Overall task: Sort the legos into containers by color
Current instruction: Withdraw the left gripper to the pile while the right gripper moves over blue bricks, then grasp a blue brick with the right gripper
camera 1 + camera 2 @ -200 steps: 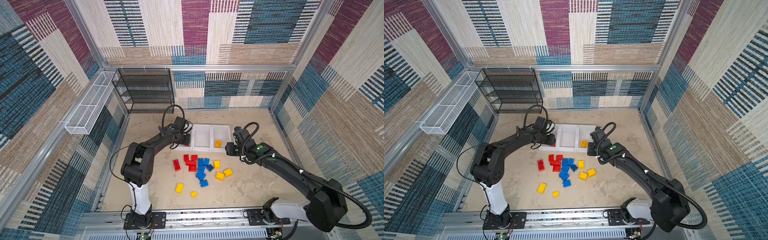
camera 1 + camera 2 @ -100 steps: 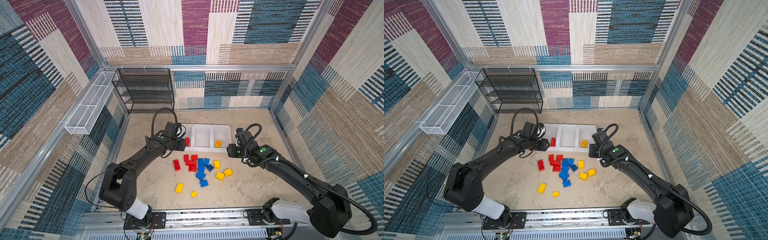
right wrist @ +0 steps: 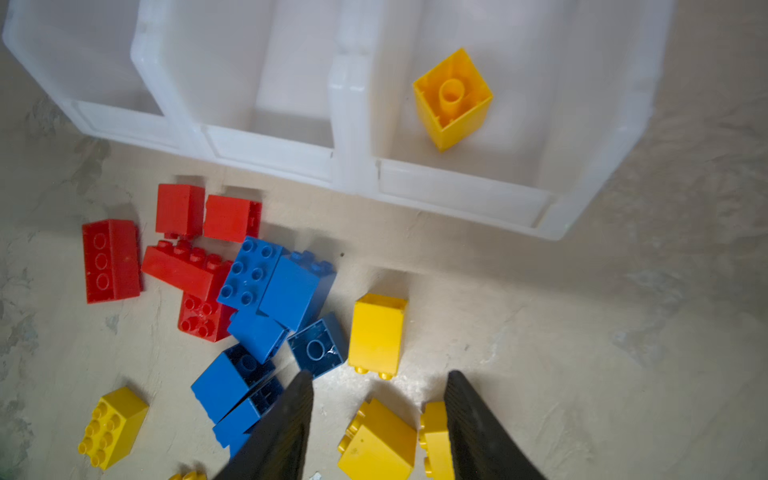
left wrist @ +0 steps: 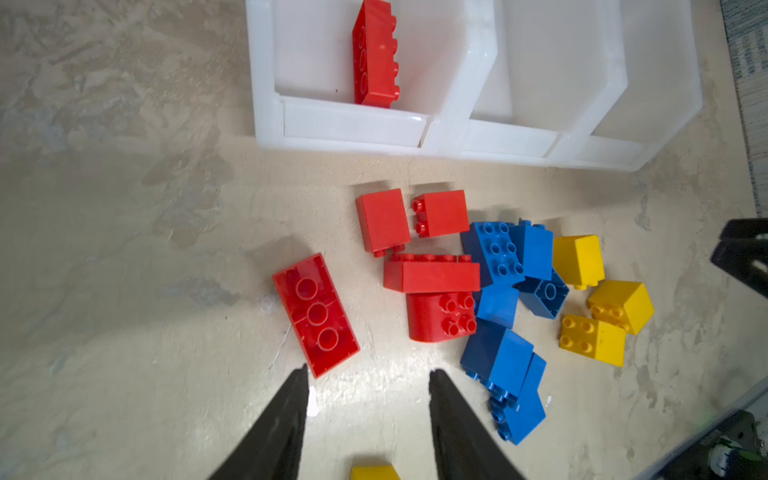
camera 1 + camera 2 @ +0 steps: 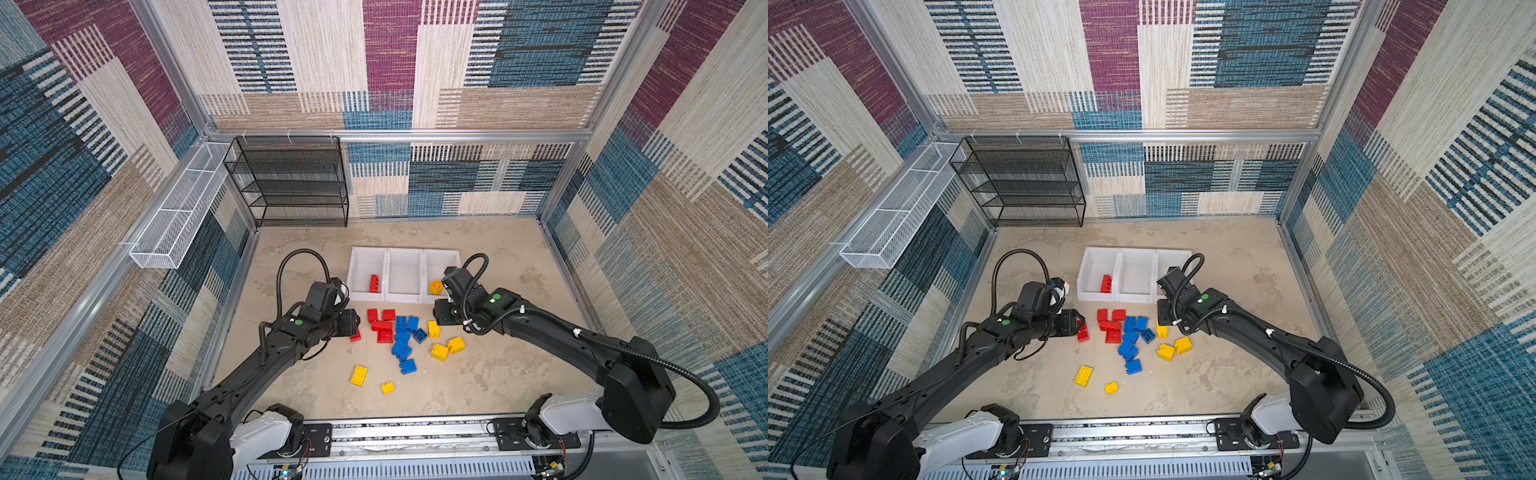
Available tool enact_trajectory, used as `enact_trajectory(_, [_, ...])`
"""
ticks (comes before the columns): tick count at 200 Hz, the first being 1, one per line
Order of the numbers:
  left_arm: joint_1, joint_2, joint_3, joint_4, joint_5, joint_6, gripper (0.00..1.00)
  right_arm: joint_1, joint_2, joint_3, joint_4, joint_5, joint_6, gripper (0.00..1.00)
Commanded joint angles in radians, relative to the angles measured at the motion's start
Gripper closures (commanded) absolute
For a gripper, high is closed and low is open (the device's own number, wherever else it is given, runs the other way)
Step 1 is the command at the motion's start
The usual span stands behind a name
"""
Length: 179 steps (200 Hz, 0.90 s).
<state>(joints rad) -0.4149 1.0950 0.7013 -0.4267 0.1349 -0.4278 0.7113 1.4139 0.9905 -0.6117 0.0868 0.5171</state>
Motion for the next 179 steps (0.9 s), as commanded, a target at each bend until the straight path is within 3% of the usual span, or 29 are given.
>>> enact_trajectory(1, [-0.001,-0.050,-0.018,-0.029,-0.041,-0.051,0.49,0.045,0.025,0.012,0.021,-0.012,0.047,0.46])
enact_trajectory(110, [-0.001,-0.151,-0.096,-0.059,-0.009,-0.108,0.49,0.264,0.257,0.139,0.081,0.004,0.095,0.43])
enact_trajectory(179, [0.000,-0.181,-0.106,-0.074,0.009,-0.116,0.49,0.307,0.364,0.187,0.048,-0.010,-0.056,0.40])
